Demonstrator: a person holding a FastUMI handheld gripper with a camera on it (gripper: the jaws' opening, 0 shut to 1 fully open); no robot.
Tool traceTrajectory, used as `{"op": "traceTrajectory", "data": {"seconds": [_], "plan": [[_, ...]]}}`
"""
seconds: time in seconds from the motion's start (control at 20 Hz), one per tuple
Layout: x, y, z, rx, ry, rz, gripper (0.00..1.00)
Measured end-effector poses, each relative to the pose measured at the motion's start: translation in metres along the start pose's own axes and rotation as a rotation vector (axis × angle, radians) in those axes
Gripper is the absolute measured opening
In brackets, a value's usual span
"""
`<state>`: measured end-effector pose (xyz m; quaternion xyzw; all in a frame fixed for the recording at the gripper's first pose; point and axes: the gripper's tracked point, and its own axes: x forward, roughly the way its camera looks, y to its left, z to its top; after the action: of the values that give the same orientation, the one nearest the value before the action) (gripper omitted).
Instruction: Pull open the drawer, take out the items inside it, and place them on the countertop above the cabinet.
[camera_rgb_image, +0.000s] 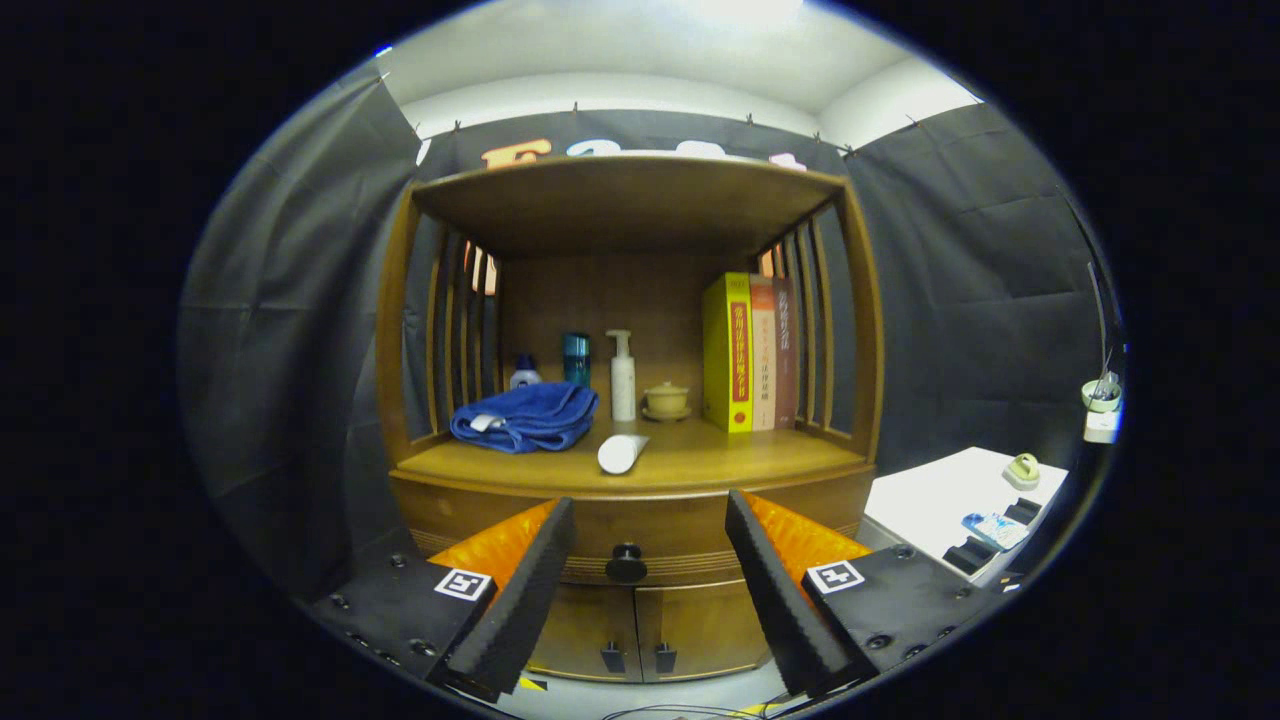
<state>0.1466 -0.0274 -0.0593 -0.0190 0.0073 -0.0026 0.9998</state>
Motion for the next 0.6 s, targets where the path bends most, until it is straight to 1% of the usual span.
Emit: {"op": "traceTrajectory", "data": {"seconds": [0.2,0.35,0.5,0.6], "plan": [[-0.030,-0.010,0.032,0.018,-0.052,0.024,0.99],[-0.043,-0.015,0.041,0.007,-0.060,0.014,0.99],[-0.055,-0.007,0.041,0.001,-0.051,0.046,0.99],[-0.057,-0.006,0.046,-0.012,-0.061,0.050,0.99]]}}
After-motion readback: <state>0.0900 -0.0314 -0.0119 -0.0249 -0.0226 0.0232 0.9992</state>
